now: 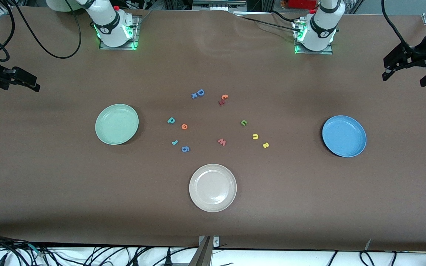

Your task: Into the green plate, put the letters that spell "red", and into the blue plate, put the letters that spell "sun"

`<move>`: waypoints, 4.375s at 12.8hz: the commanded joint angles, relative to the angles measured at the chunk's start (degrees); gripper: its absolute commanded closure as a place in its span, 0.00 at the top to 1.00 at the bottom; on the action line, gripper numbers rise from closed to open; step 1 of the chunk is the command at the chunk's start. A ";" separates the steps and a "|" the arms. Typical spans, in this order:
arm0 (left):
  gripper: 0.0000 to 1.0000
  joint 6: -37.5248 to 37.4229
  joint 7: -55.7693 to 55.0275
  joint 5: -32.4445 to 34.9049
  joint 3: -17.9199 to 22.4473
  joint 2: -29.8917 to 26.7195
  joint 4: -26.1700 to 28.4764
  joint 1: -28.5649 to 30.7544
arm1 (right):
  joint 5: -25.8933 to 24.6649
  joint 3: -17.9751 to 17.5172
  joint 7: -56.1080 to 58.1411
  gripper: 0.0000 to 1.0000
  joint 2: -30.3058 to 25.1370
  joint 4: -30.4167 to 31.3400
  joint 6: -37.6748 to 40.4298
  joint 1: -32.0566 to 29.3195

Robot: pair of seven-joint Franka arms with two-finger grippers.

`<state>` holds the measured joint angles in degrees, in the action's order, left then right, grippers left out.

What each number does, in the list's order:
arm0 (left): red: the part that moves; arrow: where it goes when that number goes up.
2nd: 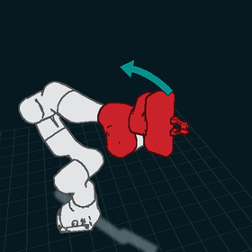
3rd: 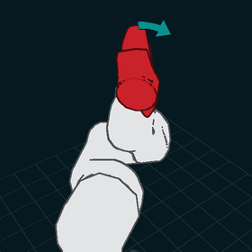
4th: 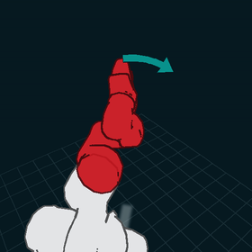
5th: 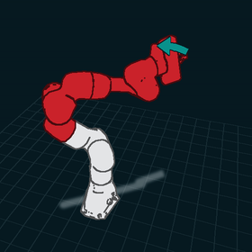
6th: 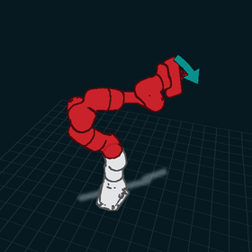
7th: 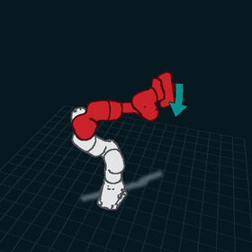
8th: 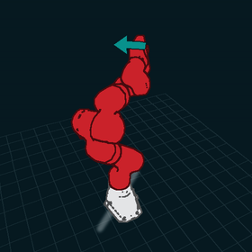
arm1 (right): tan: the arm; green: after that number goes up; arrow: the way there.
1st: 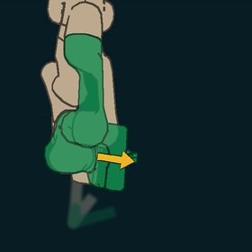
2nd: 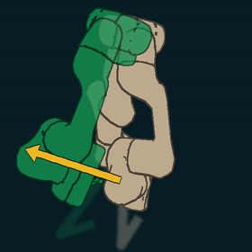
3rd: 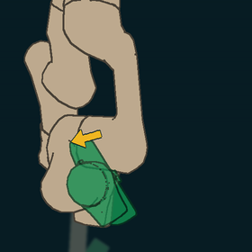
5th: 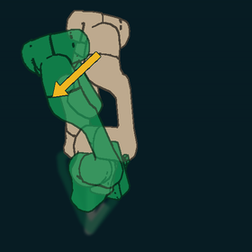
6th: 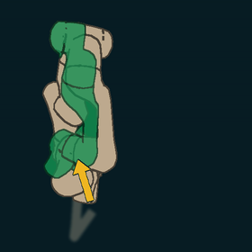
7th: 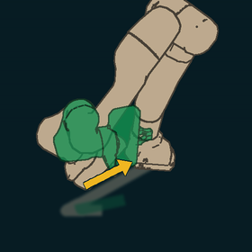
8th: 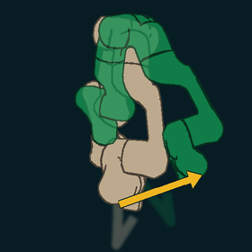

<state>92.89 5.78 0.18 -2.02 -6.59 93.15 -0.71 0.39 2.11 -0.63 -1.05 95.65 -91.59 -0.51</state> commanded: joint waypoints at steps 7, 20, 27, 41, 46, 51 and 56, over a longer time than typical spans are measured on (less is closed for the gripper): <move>1.00 -2.54 -3.58 1.31 0.35 2.02 -1.74 0.18 | -0.65 -0.18 -0.16 1.00 0.61 -1.52 1.06 0.16; 1.00 -2.54 -3.41 1.05 0.35 2.11 -2.27 0.36 | -0.65 -0.18 -0.16 1.00 0.61 -1.52 1.24 0.16; 1.00 -2.54 -3.41 0.96 0.35 2.46 -2.54 0.36 | -0.56 -0.18 -0.16 1.00 0.61 -1.52 1.24 0.07; 1.00 -2.54 -3.41 0.87 0.44 2.46 -2.54 0.45 | -0.21 -0.09 -0.16 1.00 0.61 -1.43 1.32 0.07; 1.00 -2.54 -3.41 0.78 0.44 2.55 -2.54 0.45 | -0.21 -0.09 -0.16 1.00 0.53 -1.43 1.32 0.07; 1.00 -2.54 -3.41 0.78 0.44 2.46 -2.54 0.45 | -0.21 -0.01 -0.16 1.00 0.61 -1.43 1.32 0.07; 1.00 -2.54 -3.49 0.78 0.44 2.46 -2.54 0.45 | -0.21 -0.01 -0.16 1.00 0.61 -1.43 1.32 0.07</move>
<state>90.94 2.75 0.19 -1.51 -4.91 92.41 -0.35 0.39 2.05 -0.66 -1.00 95.60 -91.48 -0.52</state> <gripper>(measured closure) 0.000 0.000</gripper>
